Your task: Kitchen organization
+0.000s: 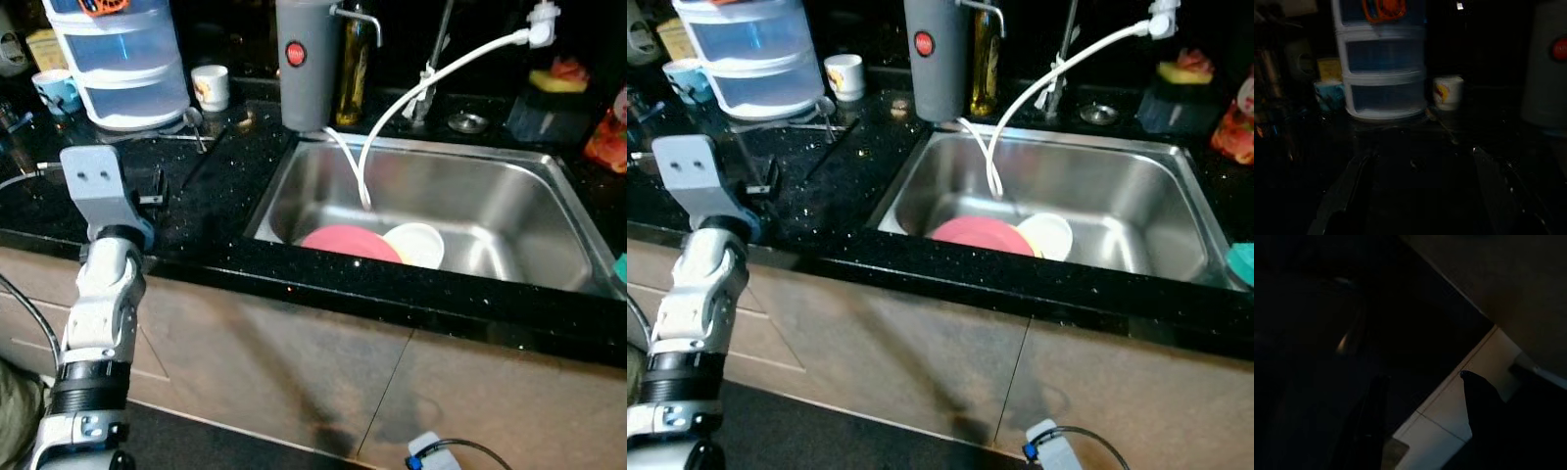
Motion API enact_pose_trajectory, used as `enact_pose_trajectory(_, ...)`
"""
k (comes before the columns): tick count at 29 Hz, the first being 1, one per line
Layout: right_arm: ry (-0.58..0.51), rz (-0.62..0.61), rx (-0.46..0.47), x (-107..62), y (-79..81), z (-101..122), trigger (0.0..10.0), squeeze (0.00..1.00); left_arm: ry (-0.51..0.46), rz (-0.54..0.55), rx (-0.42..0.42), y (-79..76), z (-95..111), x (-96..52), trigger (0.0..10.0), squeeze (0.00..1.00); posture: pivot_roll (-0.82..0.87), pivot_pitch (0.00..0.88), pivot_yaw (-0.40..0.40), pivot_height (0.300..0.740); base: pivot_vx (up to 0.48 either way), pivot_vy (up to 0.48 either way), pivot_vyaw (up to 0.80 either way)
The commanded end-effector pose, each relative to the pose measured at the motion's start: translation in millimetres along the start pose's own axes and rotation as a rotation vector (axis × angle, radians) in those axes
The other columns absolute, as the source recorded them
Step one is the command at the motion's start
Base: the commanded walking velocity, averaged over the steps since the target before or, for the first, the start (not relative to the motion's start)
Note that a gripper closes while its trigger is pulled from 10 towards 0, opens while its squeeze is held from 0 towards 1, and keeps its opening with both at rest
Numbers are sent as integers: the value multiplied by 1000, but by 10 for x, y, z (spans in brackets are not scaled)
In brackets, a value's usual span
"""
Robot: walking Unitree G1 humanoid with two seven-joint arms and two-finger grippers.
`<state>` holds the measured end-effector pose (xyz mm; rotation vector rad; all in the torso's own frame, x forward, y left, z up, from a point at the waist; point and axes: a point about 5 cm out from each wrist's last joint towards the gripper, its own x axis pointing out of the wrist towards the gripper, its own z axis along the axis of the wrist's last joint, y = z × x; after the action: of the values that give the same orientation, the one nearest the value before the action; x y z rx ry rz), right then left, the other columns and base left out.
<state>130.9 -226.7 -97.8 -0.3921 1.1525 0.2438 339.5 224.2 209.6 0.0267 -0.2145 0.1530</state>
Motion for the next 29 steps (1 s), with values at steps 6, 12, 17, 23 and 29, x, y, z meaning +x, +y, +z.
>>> enact_pose_trajectory(6,-18,5,-6,8,7,52,10000,0,26,6,26,53,-5,25,10000,0,-2,0,15,740,0,0,800)
enact_pose_trajectory(12,-17,5,-1,6,8,45,10000,0,36,-6,15,15,-20,11,10000,0,-2,0,15,740,0,0,800)
enact_pose_trajectory(17,-13,-19,-9,4,-9,36,10000,0,57,-20,10,-7,-78,-19,10000,0,-3,4,14,740,0,0,160)
enact_pose_trajectory(23,1,-23,-8,4,-14,21,10000,0,69,-43,2,-36,-92,-18,10000,0,-3,7,13,740,0,0,0)
enact_pose_trajectory(29,16,-34,-26,3,-27,12,10000,0,70,-138,-23,-89,-57,53,10000,0,-4,12,3,740,0,0,0)
